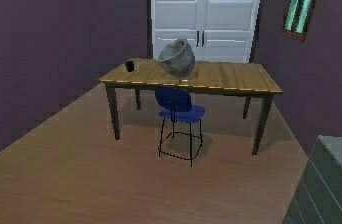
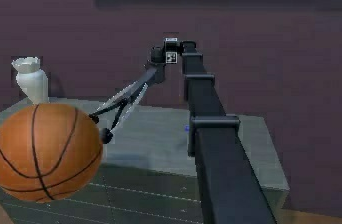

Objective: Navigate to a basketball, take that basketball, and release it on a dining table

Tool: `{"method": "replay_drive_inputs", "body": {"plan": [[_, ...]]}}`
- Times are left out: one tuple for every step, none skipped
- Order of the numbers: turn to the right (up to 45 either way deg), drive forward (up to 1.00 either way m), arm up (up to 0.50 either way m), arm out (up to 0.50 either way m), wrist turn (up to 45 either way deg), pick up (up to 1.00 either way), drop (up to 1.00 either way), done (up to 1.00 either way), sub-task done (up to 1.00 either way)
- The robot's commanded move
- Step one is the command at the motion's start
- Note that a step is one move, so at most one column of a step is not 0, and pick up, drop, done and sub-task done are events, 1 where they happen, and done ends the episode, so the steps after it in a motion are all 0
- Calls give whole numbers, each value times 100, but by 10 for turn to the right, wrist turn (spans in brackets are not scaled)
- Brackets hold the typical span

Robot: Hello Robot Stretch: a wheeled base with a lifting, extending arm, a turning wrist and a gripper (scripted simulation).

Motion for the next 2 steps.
{"method": "replay_drive_inputs", "body": {"plan": [[0,0,0,-46,0,0,0,0,0],[-330,0,0,0,0,0,0,0,0]]}}
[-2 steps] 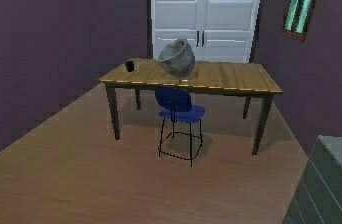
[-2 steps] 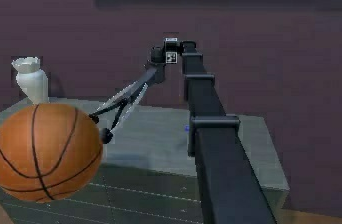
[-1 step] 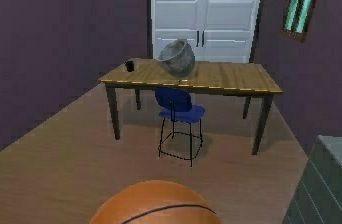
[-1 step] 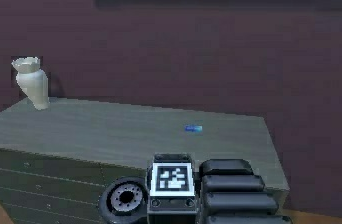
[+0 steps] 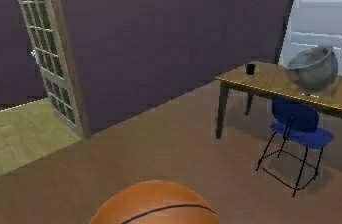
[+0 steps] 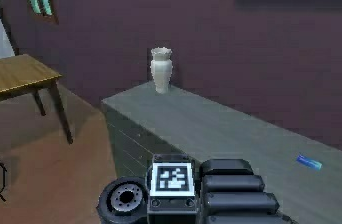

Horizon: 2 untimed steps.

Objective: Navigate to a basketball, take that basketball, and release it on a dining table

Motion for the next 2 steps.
{"method": "replay_drive_inputs", "body": {"plan": [[0,100,0,0,0,0,0,0,0],[-30,0,0,0,0,0,0,0,0]]}}
